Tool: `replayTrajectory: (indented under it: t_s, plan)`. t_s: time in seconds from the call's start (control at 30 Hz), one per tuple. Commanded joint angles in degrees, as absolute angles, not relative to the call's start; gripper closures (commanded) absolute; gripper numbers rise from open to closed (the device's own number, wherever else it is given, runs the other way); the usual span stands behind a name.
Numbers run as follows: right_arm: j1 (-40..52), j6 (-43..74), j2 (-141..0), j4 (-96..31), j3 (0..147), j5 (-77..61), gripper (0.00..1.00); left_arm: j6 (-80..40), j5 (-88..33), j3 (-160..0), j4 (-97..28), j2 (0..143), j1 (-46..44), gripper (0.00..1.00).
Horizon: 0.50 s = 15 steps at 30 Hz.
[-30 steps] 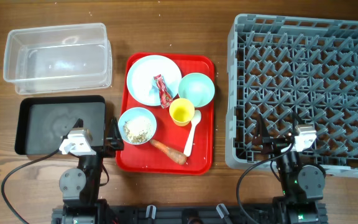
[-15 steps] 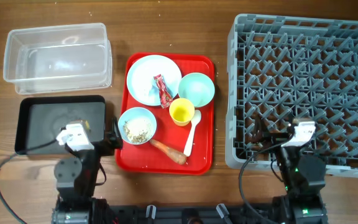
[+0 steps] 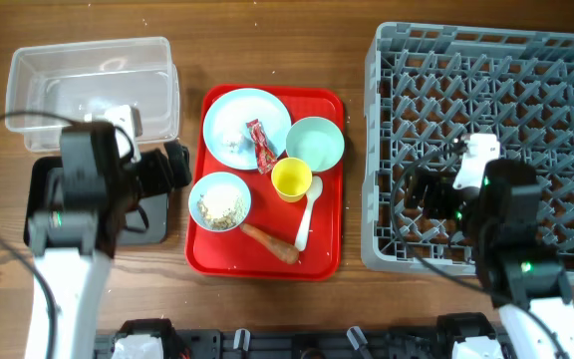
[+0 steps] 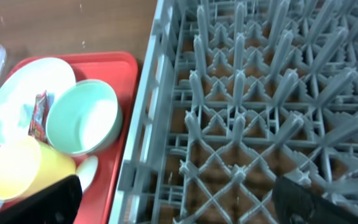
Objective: Sort waste into correct bins and load items into the dishwasher rack
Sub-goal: 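Reach the left gripper to the blue plate and grasp the white tissue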
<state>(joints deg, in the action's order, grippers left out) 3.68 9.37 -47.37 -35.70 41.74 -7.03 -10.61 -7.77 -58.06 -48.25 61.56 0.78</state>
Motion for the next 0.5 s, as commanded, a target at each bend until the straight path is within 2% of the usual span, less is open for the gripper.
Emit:
replayTrajectory:
  t_s: [0.0,0.07,0.17,0.37,0.47]
  plan:
    - [3.4,8.6,-53.1,-41.3,50.1,-8.4,0.01,-10.7,-12.1,-69.9,-59.4,71.0,0.5,0.00]
    - [3.5,8.3,-54.8,-42.9,51.8,-8.6,0.00,-10.7,-12.2,-72.4,-63.2,73.3,0.5,0.00]
    - [3.5,7.4,-55.6,-43.5,51.9,-8.6,0.00,-10.8,-12.2,-72.4,-62.0,73.8,0.5,0.00]
    - [3.5,7.5,-55.6,-43.6,51.9,-8.4,0.00,-10.7,-11.9,-72.4,-48.1,75.6,-1.7,0.00]
    - [3.5,7.5,-55.6,-43.6,51.9,-8.4,0.00,-10.0,-8.1,-72.4,-43.7,79.2,-5.4,0.01]
